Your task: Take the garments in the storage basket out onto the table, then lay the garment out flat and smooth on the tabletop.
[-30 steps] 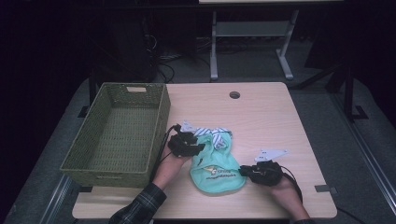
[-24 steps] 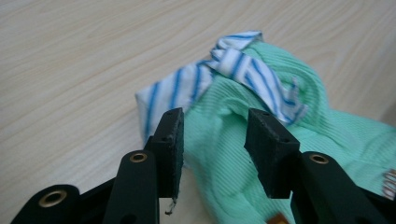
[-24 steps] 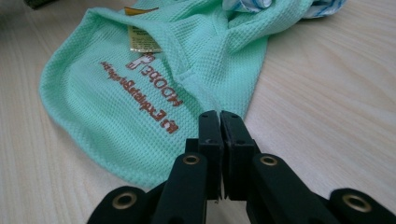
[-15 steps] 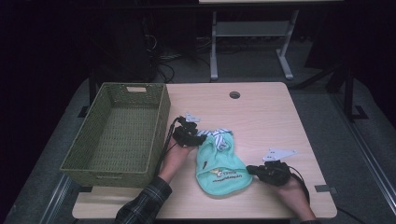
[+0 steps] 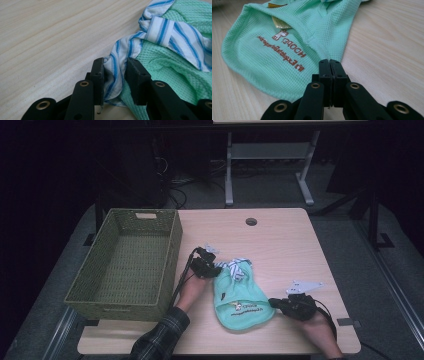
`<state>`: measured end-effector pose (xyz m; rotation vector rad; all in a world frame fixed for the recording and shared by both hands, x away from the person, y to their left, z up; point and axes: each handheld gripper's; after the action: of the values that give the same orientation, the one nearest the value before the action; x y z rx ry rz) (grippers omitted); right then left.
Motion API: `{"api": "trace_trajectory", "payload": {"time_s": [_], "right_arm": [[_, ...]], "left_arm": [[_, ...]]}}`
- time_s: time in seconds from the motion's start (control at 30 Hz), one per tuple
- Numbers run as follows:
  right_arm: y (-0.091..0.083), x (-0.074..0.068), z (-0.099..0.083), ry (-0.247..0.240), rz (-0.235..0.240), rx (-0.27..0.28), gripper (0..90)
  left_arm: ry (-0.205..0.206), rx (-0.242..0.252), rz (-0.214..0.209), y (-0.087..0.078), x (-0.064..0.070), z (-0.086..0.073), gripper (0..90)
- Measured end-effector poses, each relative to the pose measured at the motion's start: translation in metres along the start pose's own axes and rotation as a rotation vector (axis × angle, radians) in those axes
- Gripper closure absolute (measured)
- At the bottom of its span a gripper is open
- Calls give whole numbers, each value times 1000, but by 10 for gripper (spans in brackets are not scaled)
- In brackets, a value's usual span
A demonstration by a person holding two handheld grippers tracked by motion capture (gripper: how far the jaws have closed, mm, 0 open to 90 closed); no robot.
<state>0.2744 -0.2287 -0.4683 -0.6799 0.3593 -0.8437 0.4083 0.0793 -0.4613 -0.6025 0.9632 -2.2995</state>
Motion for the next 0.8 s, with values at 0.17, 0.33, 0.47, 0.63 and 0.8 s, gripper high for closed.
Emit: {"api": "trace_trajectory", "payload": {"time_s": [0.17, 0.33, 0.47, 0.63, 0.8], "right_arm": [[-8, 4, -5, 4, -12, 3, 887], [-13, 7, -9, 4, -15, -2, 888], [-15, 7, -12, 17, -9, -14, 886], [-17, 10, -8, 24, 6, 24, 782], [-16, 14, 8, 37, 9, 63, 760]], "left_arm": [[39, -10, 37, 5, 3, 6, 687], [56, -9, 40, 12, 4, 13, 679], [72, -17, 35, 15, 8, 17, 641], [72, -7, 0, 6, 14, 19, 579], [86, 12, -34, -13, 25, 13, 568]]}}
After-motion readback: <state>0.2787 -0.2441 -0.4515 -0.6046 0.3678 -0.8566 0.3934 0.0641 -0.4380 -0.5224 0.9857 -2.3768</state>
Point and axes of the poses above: each handheld gripper's, and its own axes: y roughly forward along the jaws, z roughly out of its top, x roughly to its right, and after that the axes turned 11 degrees about -z, right-handed
